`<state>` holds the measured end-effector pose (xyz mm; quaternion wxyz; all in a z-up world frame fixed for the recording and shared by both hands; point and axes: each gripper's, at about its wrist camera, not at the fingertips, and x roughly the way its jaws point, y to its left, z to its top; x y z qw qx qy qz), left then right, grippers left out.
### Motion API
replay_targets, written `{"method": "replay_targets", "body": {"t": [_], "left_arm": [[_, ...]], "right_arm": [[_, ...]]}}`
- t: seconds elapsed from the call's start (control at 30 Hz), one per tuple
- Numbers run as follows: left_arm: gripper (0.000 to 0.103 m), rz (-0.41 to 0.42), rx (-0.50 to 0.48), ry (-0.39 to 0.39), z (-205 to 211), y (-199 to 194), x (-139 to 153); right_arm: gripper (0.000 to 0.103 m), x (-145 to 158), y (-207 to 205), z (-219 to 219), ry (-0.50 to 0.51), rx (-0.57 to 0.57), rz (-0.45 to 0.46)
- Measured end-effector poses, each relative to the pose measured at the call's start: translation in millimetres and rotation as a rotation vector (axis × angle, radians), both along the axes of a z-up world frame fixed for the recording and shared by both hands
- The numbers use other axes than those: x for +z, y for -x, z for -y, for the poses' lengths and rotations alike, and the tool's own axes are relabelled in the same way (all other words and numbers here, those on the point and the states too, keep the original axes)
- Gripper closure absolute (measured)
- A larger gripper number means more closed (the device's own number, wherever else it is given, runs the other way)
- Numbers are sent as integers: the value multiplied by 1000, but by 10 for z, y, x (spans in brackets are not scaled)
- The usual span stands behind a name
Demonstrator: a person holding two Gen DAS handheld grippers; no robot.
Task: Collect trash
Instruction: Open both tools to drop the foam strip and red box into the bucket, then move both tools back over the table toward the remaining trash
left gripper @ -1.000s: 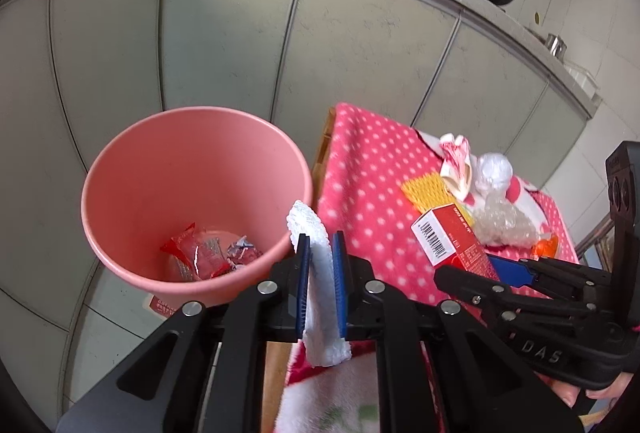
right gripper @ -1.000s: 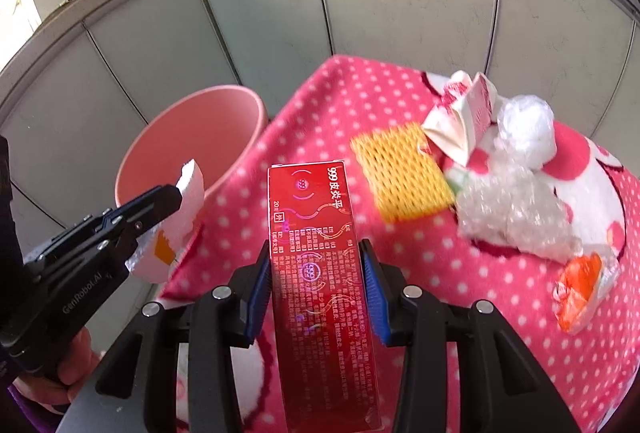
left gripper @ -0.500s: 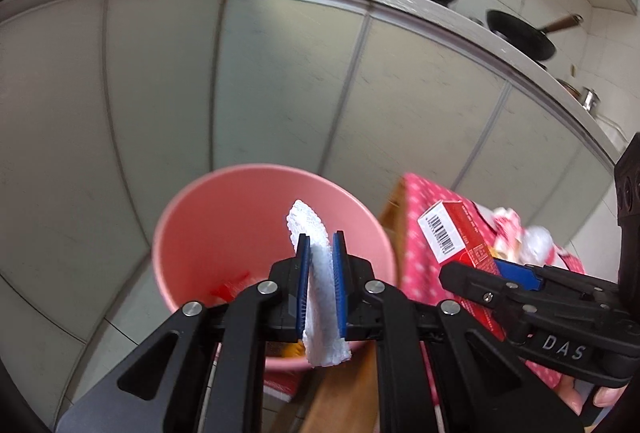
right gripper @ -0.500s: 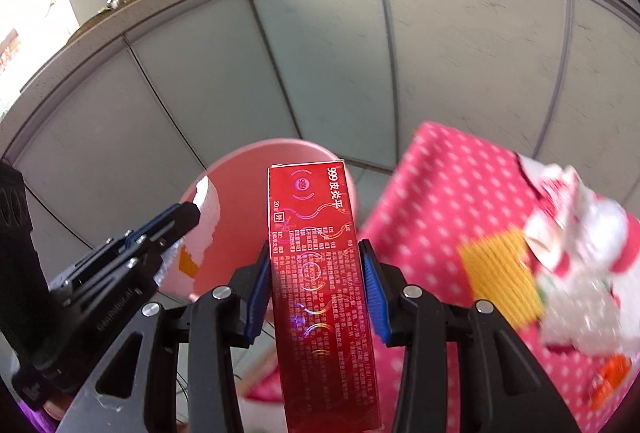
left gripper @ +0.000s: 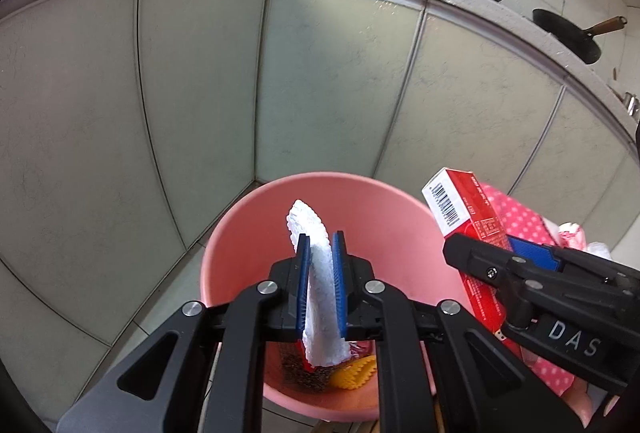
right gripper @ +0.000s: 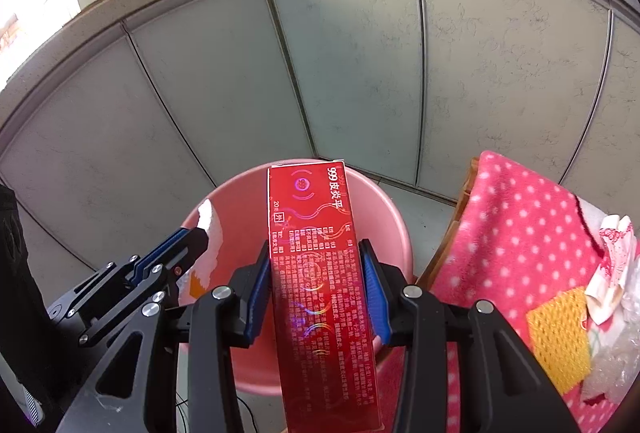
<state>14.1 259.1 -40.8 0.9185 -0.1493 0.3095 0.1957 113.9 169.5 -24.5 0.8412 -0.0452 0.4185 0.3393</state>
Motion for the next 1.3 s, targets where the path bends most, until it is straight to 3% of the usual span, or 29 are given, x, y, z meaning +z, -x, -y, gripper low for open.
{"method": "replay_targets", "body": {"t": [0.47, 0.63, 1.3], "left_arm": [[91, -56, 16, -24, -39, -161, -104], [79, -60, 28, -22, -45, -159, -92], [77, -35, 7, -76, 347, 12, 254]], "right_arm": [[57, -46, -152, -53, -8, -17, -4], [57, -8, -120, 0, -1, -22, 14], [56, 321, 402, 612, 28, -27, 129]]}}
